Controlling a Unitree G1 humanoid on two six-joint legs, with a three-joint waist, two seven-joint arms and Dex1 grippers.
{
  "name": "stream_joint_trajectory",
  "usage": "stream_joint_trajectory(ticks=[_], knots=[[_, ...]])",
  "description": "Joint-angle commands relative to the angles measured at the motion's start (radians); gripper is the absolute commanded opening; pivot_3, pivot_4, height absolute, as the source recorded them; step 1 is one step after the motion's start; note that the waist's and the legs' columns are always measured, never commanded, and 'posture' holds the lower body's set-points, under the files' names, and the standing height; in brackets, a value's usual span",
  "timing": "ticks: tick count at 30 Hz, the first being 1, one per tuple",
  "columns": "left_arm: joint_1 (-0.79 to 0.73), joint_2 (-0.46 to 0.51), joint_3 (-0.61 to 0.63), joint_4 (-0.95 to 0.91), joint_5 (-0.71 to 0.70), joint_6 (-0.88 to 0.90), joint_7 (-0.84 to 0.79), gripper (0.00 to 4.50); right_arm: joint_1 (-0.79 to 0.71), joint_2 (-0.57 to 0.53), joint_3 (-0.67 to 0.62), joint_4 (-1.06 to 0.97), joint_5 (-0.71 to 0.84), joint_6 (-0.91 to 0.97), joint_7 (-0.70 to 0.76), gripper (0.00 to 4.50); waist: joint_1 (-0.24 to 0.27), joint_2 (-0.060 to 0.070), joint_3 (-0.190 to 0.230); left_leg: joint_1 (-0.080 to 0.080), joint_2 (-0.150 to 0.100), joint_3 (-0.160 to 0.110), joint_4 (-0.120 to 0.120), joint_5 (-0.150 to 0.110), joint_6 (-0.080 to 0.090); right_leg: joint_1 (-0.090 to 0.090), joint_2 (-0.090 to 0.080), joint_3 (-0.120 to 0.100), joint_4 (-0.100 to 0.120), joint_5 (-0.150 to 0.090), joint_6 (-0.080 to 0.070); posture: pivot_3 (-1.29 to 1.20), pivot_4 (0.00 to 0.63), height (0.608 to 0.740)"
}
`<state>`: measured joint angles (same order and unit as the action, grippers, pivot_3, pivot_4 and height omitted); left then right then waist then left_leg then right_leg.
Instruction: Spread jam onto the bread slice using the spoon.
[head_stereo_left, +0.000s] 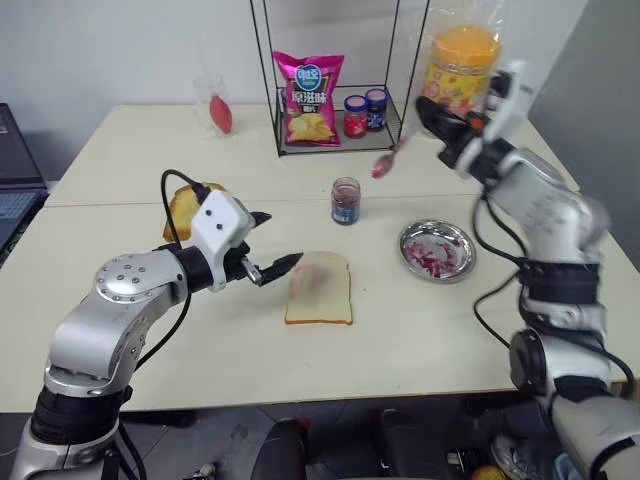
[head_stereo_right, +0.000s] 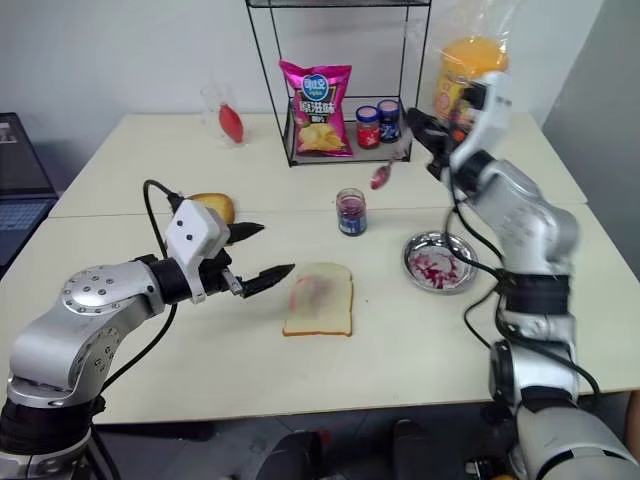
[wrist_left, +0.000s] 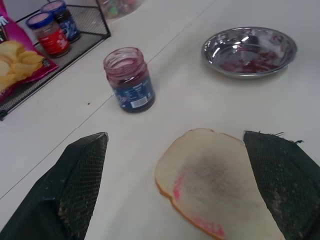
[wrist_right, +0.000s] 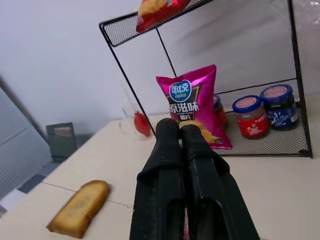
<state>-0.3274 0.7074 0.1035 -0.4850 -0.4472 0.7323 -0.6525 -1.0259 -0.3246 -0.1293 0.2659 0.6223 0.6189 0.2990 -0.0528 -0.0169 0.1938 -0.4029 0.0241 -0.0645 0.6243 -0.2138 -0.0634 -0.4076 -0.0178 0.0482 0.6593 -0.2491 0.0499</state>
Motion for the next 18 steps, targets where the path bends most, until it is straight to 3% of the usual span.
stream_joint_trajectory(ticks=[1, 10, 18], knots=[[-0.008, -0.029, 0.056, -0.031, -0.019, 0.015, 0.061, 4.50, -0.098, 0.032, 0.072, 0.201, -0.158, -0.221, 0.086, 0.01, -0.003, 0.000, 0.000, 0.000, 0.000, 0.000, 0.000, 0.000, 0.000, 0.000, 0.000, 0.000, 0.000, 0.000, 0.000, 0.00, 0.150, 0.740], [-0.020, -0.050, 0.096, 0.008, -0.018, 0.028, 0.140, 4.50, -0.228, 0.133, 0.116, 0.568, -0.327, -0.476, 0.182, 0.01, -0.003, 0.000, 0.000, 0.000, 0.001, 0.000, -0.001, 0.000, 0.000, -0.001, 0.001, 0.000, 0.000, 0.003, -0.005, 0.00, 0.150, 0.740], [-0.010, -0.047, 0.085, 0.001, -0.022, 0.026, 0.151, 4.50, -0.237, 0.171, 0.170, 0.719, -0.460, -0.608, 0.235, 0.01, -0.003, 0.000, 0.000, 0.000, 0.001, 0.000, 0.000, 0.000, 0.000, -0.001, 0.002, 0.000, 0.002, 0.003, -0.005, 0.00, 0.150, 0.740]])
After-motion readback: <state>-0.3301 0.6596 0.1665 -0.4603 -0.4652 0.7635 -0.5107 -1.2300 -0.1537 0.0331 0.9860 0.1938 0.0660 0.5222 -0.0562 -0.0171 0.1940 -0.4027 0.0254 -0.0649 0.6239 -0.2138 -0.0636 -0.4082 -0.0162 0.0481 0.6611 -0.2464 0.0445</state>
